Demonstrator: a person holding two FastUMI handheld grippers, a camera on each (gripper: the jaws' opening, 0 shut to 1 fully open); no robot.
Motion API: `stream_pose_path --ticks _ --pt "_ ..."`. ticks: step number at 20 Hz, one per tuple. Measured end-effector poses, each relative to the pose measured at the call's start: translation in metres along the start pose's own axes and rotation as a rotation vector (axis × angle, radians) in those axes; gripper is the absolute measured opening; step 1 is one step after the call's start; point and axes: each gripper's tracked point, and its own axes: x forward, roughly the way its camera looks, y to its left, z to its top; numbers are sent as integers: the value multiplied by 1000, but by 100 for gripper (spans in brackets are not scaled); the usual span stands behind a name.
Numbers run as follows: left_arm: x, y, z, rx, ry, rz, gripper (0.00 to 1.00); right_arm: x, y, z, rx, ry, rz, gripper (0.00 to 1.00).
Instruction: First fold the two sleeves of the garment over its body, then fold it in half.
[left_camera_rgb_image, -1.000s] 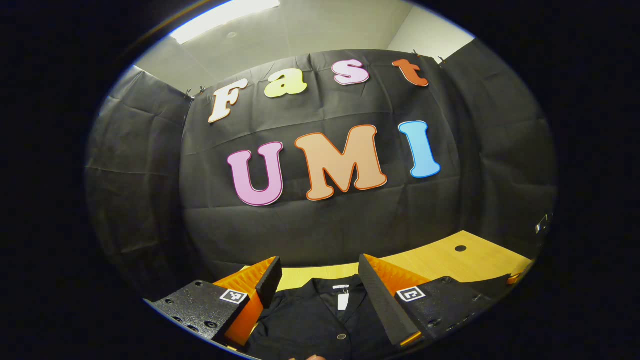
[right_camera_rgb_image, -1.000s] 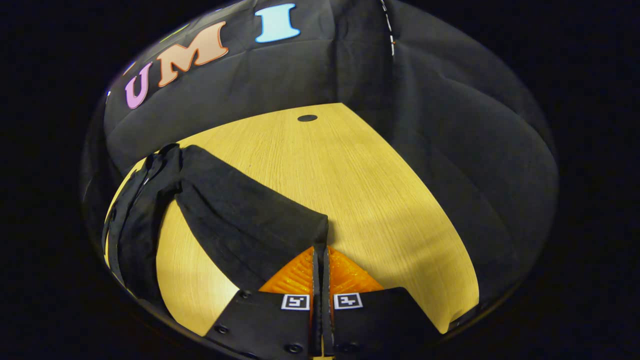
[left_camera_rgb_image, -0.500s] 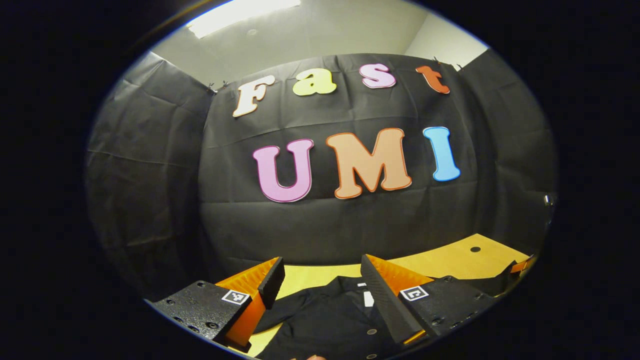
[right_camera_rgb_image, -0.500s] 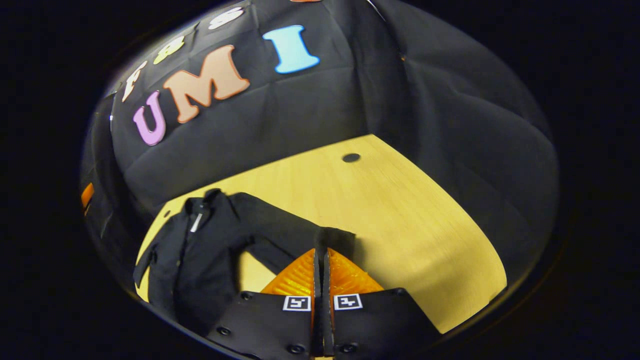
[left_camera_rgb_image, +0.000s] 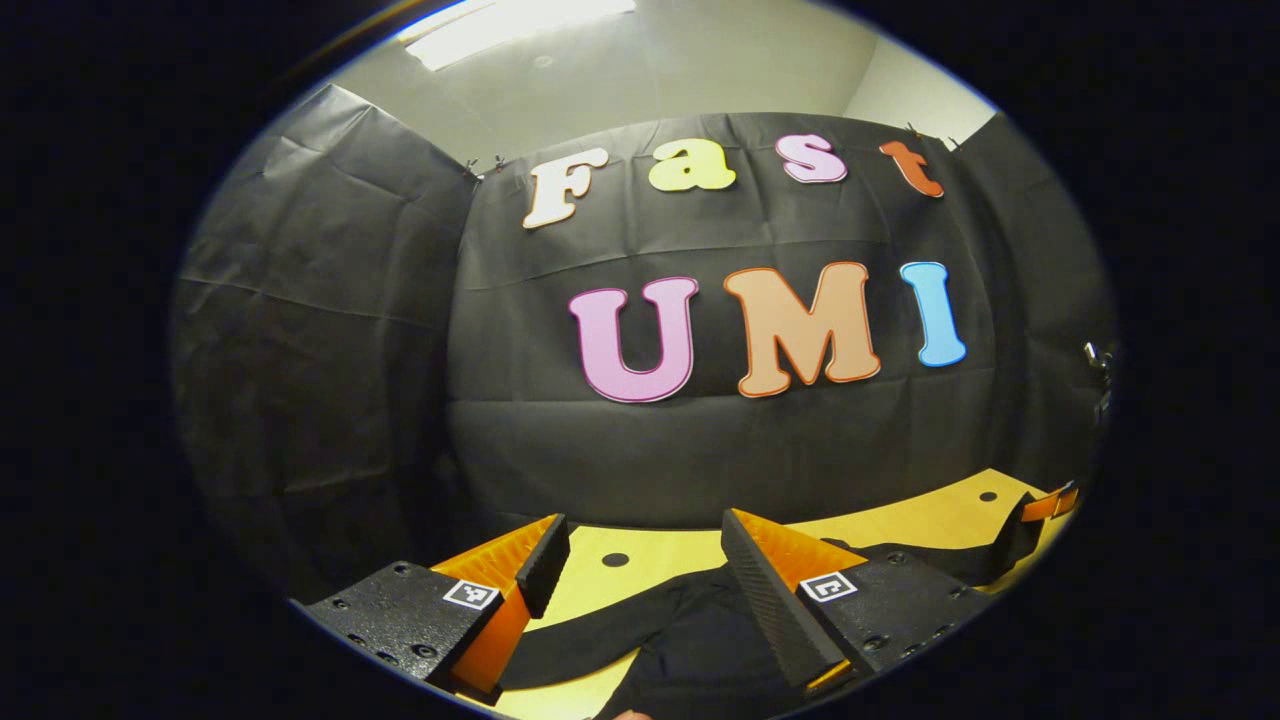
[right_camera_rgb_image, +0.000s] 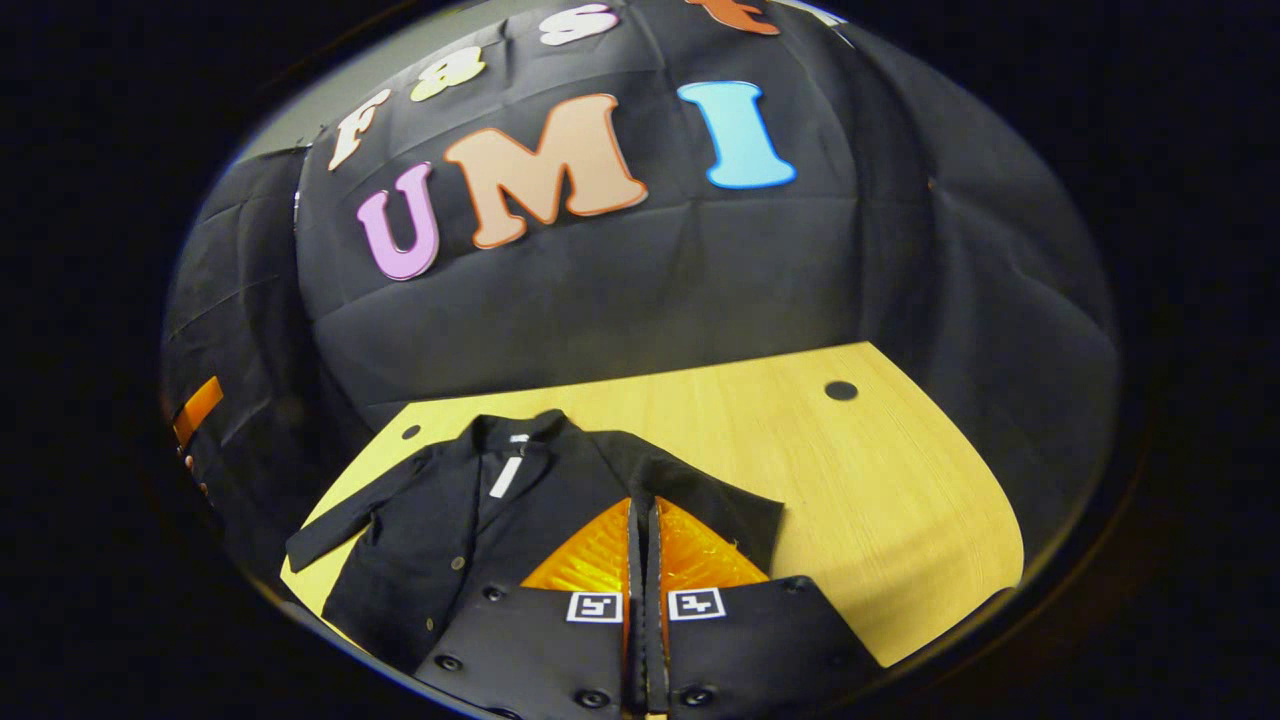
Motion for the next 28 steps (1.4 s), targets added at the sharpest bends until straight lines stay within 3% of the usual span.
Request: stream_pose_path --ticks 6,14,15,16,27,28 --pt "-8 53 -9 -15 7 58 93 17 84 20 -55 -28 87 2" --pt "-19 121 -26 -31 24 131 93 58 192 15 -161 6 189 2" --pt "-19 127 -29 -31 28 141 93 65 203 13 -165 17 198 2" --pt "-21 137 -32 -28 33 151 100 71 215 10 -166 27 206 2" --pt "-27 214 -83 -30 116 221 99 143 335 -56 -288 163 274 3" --pt "-27 218 -88 -25 127 226 93 148 342 -63 -289 176 271 2"
